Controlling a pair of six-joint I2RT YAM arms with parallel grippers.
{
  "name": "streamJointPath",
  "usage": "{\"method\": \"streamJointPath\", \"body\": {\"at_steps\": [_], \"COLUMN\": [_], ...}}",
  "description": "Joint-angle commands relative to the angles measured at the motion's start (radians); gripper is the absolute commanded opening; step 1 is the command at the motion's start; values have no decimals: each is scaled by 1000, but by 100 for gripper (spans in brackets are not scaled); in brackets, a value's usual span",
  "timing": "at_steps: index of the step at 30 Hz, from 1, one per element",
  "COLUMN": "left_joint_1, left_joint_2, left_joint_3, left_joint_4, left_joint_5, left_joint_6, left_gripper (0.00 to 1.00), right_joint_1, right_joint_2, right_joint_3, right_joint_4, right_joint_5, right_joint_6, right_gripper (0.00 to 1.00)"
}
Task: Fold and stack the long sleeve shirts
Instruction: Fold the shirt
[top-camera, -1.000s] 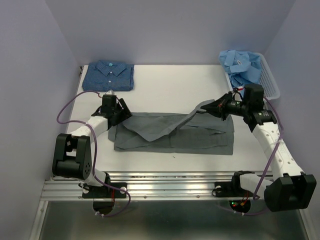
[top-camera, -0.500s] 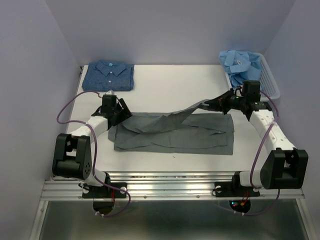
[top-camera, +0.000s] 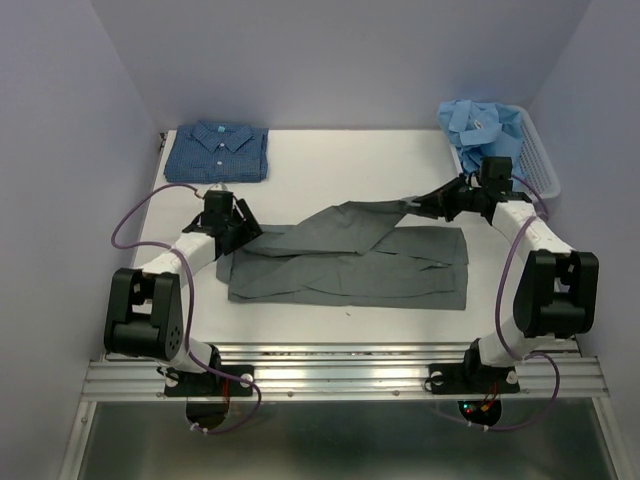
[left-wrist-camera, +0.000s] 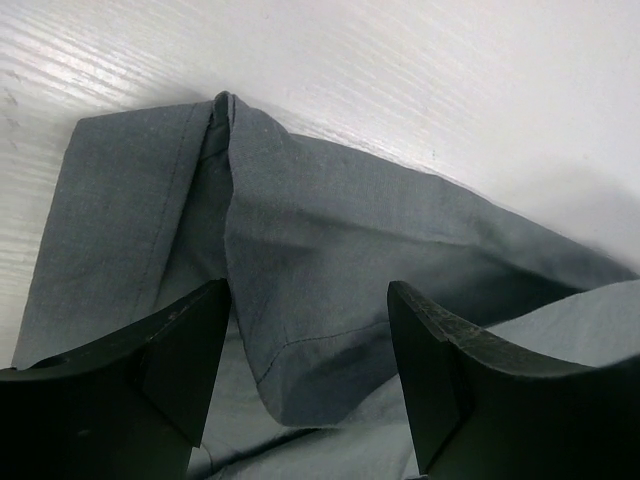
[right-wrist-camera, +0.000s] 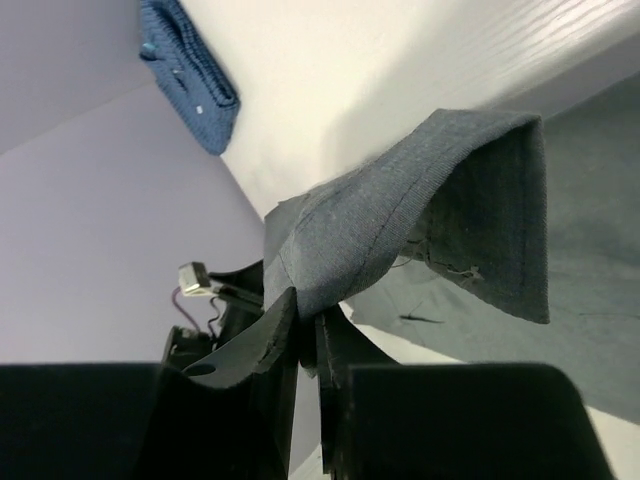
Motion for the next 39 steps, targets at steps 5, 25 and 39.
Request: {"method": "streamJointPath", "body": {"at_steps": [5,25,39], "left_joint_1": [3,-150,-660], "left_joint_2": [-80,-278,156], "left_joint_3": [34,123,520], "left_joint_4": [-76,-259,-234], "left_joint_5": [-84,-92,-216], "left_joint_6": [-20,-116,478], "left_gripper": [77,88,86], "right_joint_1": [-2,121,143], "right_joint_2": [45,2,342], "right_joint_3": [11,20,294], "right_joint_4": [41,85,76], "right_joint_5": [107,652,601], "right_joint_6": [-168,-896,-979], "right_gripper": [29,100,100]}}
